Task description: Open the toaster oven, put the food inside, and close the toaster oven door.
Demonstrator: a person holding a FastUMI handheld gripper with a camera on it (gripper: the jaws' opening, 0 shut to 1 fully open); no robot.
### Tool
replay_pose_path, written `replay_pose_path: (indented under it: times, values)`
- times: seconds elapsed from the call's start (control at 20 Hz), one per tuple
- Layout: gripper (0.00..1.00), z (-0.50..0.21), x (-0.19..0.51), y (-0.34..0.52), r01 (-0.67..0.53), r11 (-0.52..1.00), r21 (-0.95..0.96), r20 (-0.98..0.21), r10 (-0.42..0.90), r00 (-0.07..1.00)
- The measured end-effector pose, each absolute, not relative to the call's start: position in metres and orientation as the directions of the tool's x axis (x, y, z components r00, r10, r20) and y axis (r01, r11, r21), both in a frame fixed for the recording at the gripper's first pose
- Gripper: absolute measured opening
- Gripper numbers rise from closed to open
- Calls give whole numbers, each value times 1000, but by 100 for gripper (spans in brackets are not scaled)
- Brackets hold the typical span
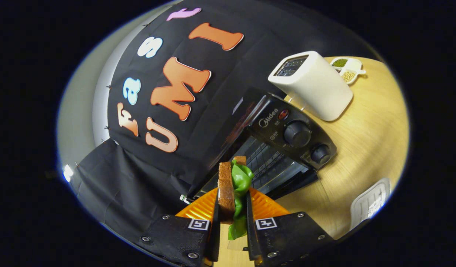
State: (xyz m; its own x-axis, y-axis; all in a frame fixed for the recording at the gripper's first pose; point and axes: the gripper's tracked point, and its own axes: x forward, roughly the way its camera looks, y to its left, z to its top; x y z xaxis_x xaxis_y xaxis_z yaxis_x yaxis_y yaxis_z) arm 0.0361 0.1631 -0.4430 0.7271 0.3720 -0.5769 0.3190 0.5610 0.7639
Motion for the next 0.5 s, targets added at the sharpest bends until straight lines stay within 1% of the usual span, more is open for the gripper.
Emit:
replay_pose_path:
  times: [0.15, 0.4, 0.5]
  values:
    - [31, -465, 54, 176, 340, 551, 762, -577, 338, 744]
    - [31, -483, 69, 192, 384, 452, 805, -548, 318, 774]
    - [31, -496, 84, 190, 390, 454, 801, -542, 274, 794]
